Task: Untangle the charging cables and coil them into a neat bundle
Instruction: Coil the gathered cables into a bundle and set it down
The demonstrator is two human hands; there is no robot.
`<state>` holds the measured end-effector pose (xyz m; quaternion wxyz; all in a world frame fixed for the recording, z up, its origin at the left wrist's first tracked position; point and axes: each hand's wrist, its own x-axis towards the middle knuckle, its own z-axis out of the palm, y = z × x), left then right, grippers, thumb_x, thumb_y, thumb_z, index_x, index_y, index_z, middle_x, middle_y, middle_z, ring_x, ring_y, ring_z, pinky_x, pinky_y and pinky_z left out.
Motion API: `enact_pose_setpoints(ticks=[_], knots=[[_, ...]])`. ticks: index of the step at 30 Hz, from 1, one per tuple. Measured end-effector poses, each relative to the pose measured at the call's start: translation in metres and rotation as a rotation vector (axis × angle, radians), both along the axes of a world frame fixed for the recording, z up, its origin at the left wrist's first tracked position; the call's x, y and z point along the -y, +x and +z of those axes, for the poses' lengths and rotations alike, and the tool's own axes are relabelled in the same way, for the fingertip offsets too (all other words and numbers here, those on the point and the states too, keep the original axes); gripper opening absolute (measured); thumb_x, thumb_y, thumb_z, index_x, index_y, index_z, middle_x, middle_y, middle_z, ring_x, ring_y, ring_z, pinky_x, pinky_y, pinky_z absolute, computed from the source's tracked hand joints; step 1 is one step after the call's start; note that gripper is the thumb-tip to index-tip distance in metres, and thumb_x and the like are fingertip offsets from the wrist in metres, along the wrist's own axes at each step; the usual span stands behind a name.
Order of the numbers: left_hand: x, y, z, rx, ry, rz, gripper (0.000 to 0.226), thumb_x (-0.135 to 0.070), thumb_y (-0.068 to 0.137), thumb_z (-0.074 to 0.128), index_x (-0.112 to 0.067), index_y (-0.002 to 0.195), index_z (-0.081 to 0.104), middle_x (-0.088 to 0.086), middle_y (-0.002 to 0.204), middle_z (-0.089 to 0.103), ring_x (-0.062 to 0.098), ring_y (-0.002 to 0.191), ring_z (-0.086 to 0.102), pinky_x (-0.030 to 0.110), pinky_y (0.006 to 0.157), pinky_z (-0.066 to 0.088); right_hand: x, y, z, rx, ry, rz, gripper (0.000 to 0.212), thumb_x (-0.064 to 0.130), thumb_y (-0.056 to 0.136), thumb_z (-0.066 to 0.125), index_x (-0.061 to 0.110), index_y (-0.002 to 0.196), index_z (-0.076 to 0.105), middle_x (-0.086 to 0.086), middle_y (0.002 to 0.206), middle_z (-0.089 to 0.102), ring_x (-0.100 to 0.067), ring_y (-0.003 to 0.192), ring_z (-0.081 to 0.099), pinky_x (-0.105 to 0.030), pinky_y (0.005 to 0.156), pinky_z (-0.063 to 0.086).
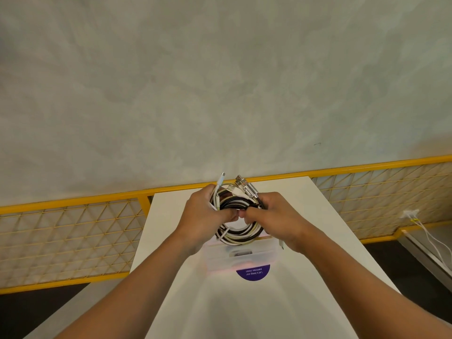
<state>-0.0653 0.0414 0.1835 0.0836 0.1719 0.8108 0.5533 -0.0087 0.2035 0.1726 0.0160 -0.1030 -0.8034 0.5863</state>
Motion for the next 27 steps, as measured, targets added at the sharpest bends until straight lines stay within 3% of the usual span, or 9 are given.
enact_pose_setpoints(ticks=[5, 8, 10, 14, 19, 24, 27], knots=[[-0.002, 0.005, 0.005, 0.127, 0.134, -0.038, 0.032, 0.004, 0.078, 0.078, -0.009, 0.105, 0.067, 0.009, 0.084, 0.077, 0.025, 0.073, 0.076, 0.029, 0.066, 0.061, -0.002, -0.001, 0.001, -0.041, -0.023, 0.022, 0.008, 0.005, 0.085, 0.067, 0.010, 0.088, 0.074, -0.006, 0.069, 0.062, -0.010, 0.064, 0.053, -0.026, 0.063, 0.045], [-0.001, 0.005, 0.006, 0.136, 0.137, -0.047, 0.027, 0.005, 0.084, 0.072, -0.010, 0.105, 0.066, 0.009, 0.081, 0.077, 0.029, 0.071, 0.075, 0.035, 0.070, 0.062, 0.000, -0.001, 0.000, -0.087, -0.012, 0.014, 0.012, 0.012, 0.088, 0.069, 0.019, 0.093, 0.076, -0.010, 0.085, 0.073, -0.010, 0.074, 0.061, -0.028, 0.073, 0.051], [-0.001, 0.003, 0.004, 0.132, 0.136, -0.038, 0.026, 0.004, 0.086, 0.072, -0.011, 0.105, 0.065, 0.010, 0.081, 0.077, 0.030, 0.071, 0.075, 0.037, 0.072, 0.062, 0.000, -0.004, -0.003, -0.108, 0.027, -0.012, 0.011, 0.016, 0.086, 0.070, 0.024, 0.092, 0.076, -0.005, 0.081, 0.071, -0.011, 0.074, 0.061, -0.030, 0.072, 0.051], [0.002, 0.002, 0.001, 0.167, 0.163, -0.020, 0.026, 0.005, 0.085, 0.072, -0.008, 0.106, 0.064, 0.011, 0.081, 0.077, 0.028, 0.071, 0.075, 0.033, 0.070, 0.061, -0.002, -0.008, -0.010, -0.096, 0.108, -0.064, 0.010, 0.029, 0.079, 0.075, 0.023, 0.088, 0.074, -0.006, 0.083, 0.072, -0.029, 0.080, 0.066, -0.043, 0.076, 0.056], [0.001, 0.003, -0.002, 0.208, 0.180, -0.020, 0.028, 0.008, 0.085, 0.071, -0.008, 0.107, 0.063, 0.010, 0.081, 0.077, 0.026, 0.071, 0.075, 0.031, 0.070, 0.062, -0.005, -0.005, -0.013, -0.045, 0.046, -0.047, 0.011, 0.023, 0.082, 0.076, 0.014, 0.077, 0.076, -0.018, 0.076, 0.070, -0.016, 0.065, 0.056, -0.035, 0.066, 0.045], [0.001, 0.002, -0.001, 0.221, 0.182, -0.037, 0.028, 0.003, 0.085, 0.073, -0.006, 0.109, 0.062, 0.014, 0.082, 0.077, 0.025, 0.069, 0.074, 0.033, 0.071, 0.062, -0.009, -0.004, -0.011, -0.042, 0.073, -0.044, 0.015, 0.028, 0.082, 0.080, 0.020, 0.074, 0.070, 0.012, 0.061, 0.062, -0.004, 0.058, 0.053, -0.024, 0.060, 0.043], [0.001, 0.001, -0.003, 0.233, 0.184, -0.002, 0.027, 0.002, 0.087, 0.073, -0.007, 0.109, 0.061, 0.013, 0.080, 0.077, 0.024, 0.067, 0.073, 0.037, 0.075, 0.062, -0.010, -0.003, -0.015, -0.101, 0.211, -0.130, 0.042, 0.043, 0.072, 0.086, 0.028, 0.097, 0.057, 0.013, 0.090, 0.064, -0.006, 0.079, 0.060, -0.023, 0.064, 0.048]])
